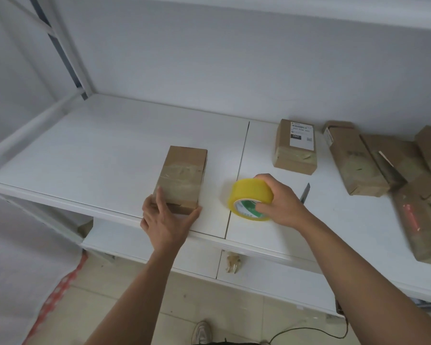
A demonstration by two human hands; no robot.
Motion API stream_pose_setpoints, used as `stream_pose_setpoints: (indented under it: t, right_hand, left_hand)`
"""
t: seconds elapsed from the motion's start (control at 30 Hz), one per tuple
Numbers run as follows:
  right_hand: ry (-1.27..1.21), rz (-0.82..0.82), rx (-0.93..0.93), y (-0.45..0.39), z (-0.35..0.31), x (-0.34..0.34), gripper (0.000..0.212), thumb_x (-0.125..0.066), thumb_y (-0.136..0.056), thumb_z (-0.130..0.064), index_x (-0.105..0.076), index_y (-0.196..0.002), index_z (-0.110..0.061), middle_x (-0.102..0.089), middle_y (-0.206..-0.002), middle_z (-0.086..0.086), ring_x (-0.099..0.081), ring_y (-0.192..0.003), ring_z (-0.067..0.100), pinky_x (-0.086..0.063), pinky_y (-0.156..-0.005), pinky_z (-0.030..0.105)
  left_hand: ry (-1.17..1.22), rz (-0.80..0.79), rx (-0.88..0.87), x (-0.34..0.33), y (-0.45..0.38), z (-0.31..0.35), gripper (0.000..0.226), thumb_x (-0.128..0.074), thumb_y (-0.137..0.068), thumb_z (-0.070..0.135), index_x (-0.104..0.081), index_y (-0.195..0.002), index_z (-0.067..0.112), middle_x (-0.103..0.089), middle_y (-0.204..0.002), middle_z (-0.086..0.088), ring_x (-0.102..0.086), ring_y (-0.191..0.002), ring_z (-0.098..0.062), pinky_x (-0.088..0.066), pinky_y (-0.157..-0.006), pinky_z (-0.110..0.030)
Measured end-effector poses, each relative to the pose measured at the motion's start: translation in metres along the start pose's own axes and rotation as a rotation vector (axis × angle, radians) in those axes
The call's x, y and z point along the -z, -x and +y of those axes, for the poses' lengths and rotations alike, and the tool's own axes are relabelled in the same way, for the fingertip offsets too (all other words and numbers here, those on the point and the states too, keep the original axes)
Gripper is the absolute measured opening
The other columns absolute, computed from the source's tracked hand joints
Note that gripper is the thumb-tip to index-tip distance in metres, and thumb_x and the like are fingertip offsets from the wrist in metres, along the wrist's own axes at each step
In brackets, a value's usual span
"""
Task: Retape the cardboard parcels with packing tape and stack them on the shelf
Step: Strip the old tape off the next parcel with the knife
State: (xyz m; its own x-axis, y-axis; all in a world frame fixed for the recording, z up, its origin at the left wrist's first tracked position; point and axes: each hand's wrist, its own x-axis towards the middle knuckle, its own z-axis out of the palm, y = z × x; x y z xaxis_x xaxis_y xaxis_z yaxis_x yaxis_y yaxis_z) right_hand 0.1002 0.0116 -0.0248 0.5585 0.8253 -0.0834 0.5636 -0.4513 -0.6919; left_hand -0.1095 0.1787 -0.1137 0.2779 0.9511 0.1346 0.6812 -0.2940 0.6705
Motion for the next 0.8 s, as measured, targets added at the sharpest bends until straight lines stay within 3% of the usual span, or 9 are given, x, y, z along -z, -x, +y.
stream_pose_setpoints:
  t: [0.23,0.8]
  right_hand:
    - [0.219,-0.079,0.055,-0.007,-0.004,0.01,0.072,-0.065,-0.083,-0.025,-0.031,-0.141,-0.053,-0.049,-0.124,-0.009,-0.049,-0.107,0.018,-0.047,-0.088,0.039]
    - [0.351,-0.15,0.057,-0.006,-0.005,0.008,0.069,-0.059,-0.087,-0.03,-0.026,-0.141,-0.056,-0.046,-0.114,-0.009,-0.05,-0.102,0.018,-0.048,-0.08,0.037]
  left_hand:
    - [-0.041,-0.031,0.014,-0.002,-0.002,-0.002,0.121,-0.07,-0.056,0.08,-0.015,-0.152,0.03,-0.021,-0.148,-0.012,-0.032,-0.135,-0.035,-0.026,-0.112,-0.053]
    - [-0.08,-0.015,-0.003,-0.005,-0.001,-0.003,0.111,-0.071,-0.059,0.079,-0.024,-0.149,0.034,-0.021,-0.149,-0.013,-0.034,-0.133,-0.037,-0.028,-0.111,-0.053]
